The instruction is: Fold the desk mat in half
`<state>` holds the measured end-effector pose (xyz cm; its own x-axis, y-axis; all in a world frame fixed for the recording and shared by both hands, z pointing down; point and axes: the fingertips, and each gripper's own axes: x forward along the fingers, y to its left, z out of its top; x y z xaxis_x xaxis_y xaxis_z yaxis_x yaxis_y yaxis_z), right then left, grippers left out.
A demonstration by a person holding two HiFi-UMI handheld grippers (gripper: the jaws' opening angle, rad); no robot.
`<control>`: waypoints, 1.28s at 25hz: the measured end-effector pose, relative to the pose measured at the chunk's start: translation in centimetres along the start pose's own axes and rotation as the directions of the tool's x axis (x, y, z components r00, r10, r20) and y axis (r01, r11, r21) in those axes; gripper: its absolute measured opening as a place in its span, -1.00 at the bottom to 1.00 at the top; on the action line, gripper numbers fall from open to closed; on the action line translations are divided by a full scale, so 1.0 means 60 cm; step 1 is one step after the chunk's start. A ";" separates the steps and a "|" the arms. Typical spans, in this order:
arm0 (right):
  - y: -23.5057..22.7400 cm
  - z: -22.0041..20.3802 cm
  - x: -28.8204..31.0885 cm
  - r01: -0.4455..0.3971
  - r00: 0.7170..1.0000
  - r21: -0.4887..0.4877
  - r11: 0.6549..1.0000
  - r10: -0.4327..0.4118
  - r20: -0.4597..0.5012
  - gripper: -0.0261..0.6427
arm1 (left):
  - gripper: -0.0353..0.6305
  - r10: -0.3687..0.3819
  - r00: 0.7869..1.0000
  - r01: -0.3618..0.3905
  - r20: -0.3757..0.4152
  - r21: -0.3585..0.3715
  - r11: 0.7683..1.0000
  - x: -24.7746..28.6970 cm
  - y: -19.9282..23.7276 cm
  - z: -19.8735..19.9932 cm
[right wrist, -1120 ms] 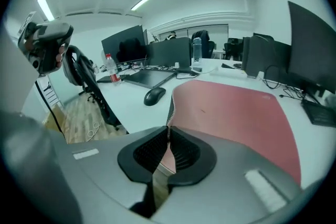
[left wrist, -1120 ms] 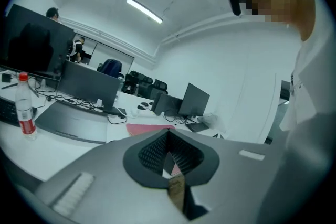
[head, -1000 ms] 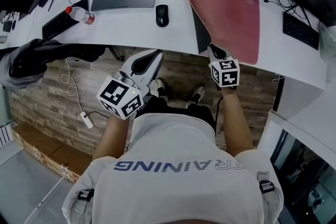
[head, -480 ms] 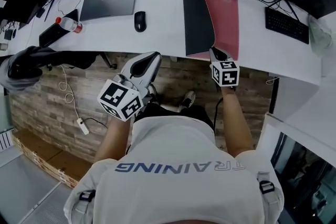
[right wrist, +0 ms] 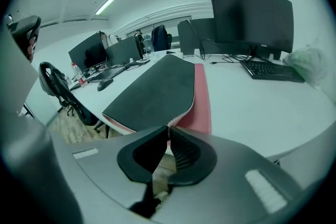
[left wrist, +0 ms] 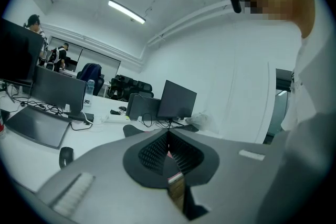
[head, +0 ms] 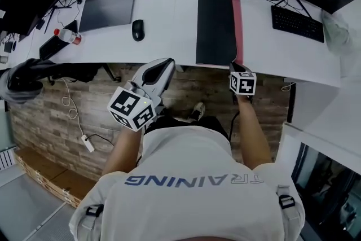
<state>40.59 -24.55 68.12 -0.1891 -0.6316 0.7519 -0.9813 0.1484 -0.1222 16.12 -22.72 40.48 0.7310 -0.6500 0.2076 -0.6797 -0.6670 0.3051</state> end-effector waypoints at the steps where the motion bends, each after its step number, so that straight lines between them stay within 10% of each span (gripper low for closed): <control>1: -0.012 -0.006 -0.003 0.009 1.000 0.010 1.000 -0.009 -0.004 -0.82 | -0.89 -0.003 1.000 0.003 -0.001 0.001 1.000 0.004 -0.004 0.000; 11: -0.050 -0.020 -0.009 0.037 0.999 0.054 0.998 -0.036 -0.032 -0.67 | -0.89 -0.034 0.999 0.034 -0.005 0.022 0.999 0.018 -0.028 -0.003; 17: -0.028 0.063 -0.082 0.062 0.987 0.113 0.992 -0.078 0.142 -0.48 | -0.89 -0.026 1.000 0.026 -0.005 0.025 0.999 0.005 -0.004 0.014; 22: 0.014 0.191 -0.187 0.077 0.924 0.130 0.989 -0.120 0.363 -0.89 | -0.89 -0.036 0.999 0.036 0.007 0.048 0.998 -0.007 0.017 0.040; 32: 0.153 0.359 -0.383 0.050 0.772 0.000 0.999 -0.039 0.635 -0.89 | -0.89 -0.034 0.995 0.018 0.098 0.158 0.987 -0.049 0.072 0.137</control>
<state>35.21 -25.06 35.79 -0.1297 -0.9762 0.1737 -0.9896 0.1165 -0.0845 10.58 -26.69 33.52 0.7444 -0.6594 0.1052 -0.6672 -0.7280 0.1579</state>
